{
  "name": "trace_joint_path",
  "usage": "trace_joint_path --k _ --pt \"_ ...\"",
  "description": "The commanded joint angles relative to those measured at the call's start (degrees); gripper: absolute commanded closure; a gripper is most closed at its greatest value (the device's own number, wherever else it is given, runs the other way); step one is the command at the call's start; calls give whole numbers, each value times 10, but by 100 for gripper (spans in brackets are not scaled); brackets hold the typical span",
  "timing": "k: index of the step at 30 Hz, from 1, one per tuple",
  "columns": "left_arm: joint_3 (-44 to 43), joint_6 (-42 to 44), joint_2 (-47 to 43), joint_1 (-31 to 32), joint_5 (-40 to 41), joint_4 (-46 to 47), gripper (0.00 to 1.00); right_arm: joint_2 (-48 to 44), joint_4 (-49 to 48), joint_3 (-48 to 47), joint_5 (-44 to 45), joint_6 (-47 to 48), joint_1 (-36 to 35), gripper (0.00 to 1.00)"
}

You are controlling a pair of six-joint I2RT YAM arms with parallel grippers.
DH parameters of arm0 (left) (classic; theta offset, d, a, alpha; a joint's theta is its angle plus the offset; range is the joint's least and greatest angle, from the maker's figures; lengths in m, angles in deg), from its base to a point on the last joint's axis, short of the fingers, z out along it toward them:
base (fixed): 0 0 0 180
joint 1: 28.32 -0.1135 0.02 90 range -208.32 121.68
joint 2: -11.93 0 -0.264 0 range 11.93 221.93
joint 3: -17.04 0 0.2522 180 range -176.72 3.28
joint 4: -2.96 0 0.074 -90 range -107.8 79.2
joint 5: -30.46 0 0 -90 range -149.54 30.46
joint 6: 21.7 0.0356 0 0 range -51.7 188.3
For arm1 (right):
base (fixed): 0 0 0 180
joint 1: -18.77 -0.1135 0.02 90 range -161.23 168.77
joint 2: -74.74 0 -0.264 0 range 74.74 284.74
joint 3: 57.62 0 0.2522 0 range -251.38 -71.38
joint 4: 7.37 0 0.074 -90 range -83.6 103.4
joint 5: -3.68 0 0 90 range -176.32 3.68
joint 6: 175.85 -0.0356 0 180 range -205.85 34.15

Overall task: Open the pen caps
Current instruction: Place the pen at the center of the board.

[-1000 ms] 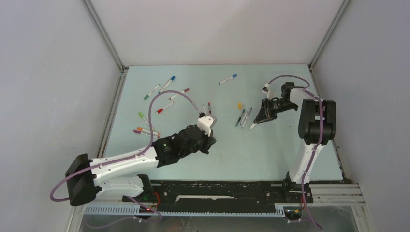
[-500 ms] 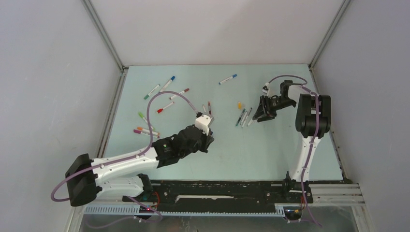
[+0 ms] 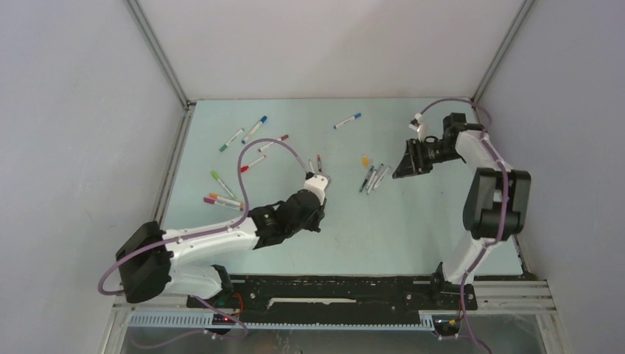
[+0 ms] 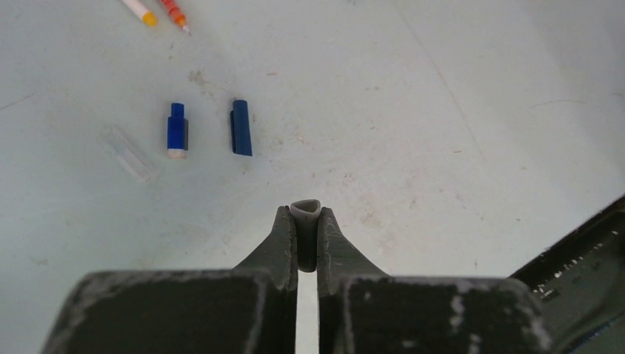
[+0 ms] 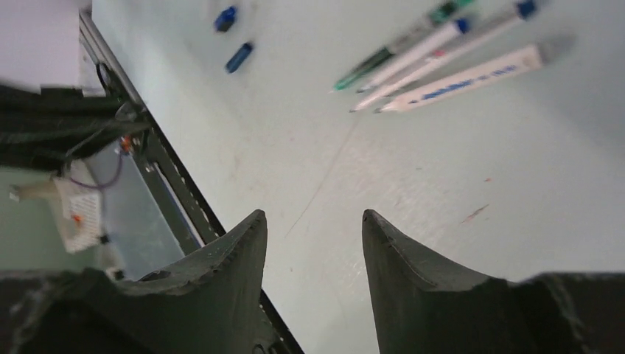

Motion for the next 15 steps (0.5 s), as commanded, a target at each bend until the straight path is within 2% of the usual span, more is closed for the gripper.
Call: trace_joint_path --k 1,4,7,12,15 --pt "-76 -28 52 -4 47 -42 99 -158 35 67 -22 109 -25 47" --pt "-112 -31 97 -5 65 -67 98 -257 -32 141 -4 107 -30 46" --pt "-156 -33 154 -9 72 -91 98 -323 -79 188 -9 95 -5 42" --pt "-243 -28 261 -10 70 -153 98 -340 -87 207 -46 92 54 42" --pt "-284 -20 307 -12 71 -179 96 -336 -82 207 -51 96 66 42"
